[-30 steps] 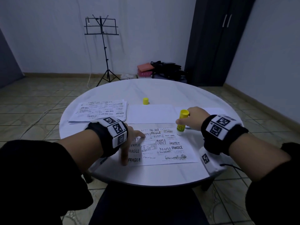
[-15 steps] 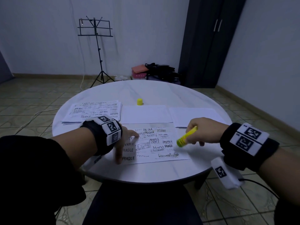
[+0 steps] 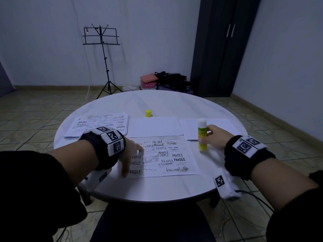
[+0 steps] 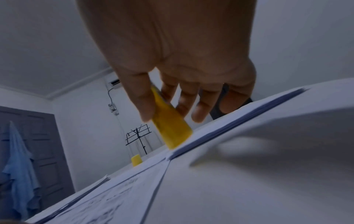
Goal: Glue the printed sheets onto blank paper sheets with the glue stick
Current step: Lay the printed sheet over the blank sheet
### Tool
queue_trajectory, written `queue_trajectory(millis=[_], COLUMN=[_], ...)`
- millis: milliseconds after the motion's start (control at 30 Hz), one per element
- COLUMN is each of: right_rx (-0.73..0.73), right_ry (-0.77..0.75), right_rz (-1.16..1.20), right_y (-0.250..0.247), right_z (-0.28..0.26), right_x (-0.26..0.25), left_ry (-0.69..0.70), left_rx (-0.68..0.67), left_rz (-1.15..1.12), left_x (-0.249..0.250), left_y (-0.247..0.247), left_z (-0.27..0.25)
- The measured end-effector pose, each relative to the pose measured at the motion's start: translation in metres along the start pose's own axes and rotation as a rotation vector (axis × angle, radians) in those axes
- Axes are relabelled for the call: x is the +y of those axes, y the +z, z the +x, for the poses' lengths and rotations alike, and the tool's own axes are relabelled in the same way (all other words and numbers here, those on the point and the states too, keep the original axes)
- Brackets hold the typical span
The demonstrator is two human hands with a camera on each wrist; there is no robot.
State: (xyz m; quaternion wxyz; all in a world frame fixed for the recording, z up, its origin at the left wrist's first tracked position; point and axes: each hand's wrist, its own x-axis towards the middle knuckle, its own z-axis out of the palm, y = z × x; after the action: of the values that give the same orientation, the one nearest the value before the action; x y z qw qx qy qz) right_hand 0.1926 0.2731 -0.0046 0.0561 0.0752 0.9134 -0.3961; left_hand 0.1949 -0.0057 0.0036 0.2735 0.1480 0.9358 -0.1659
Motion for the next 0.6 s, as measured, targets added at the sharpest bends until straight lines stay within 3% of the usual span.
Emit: queue_trajectory(millis=[433,600], right_rx=[-0.093,-0.001], right_ry=[0.110,0.140], right_rz=[-0.295,-0.468], right_y=[-0.009,-0.029], right_z=[0.002,0.015], right_x=[0.001,0.004], left_ry=[-0.051,-0.039], left_rx=[0.029,0.143], left_rz=[-0.022,-0.057], left_x=[0.005,0.024], left_y=[-0.025,-0.067], left_z=[0.000,0.022])
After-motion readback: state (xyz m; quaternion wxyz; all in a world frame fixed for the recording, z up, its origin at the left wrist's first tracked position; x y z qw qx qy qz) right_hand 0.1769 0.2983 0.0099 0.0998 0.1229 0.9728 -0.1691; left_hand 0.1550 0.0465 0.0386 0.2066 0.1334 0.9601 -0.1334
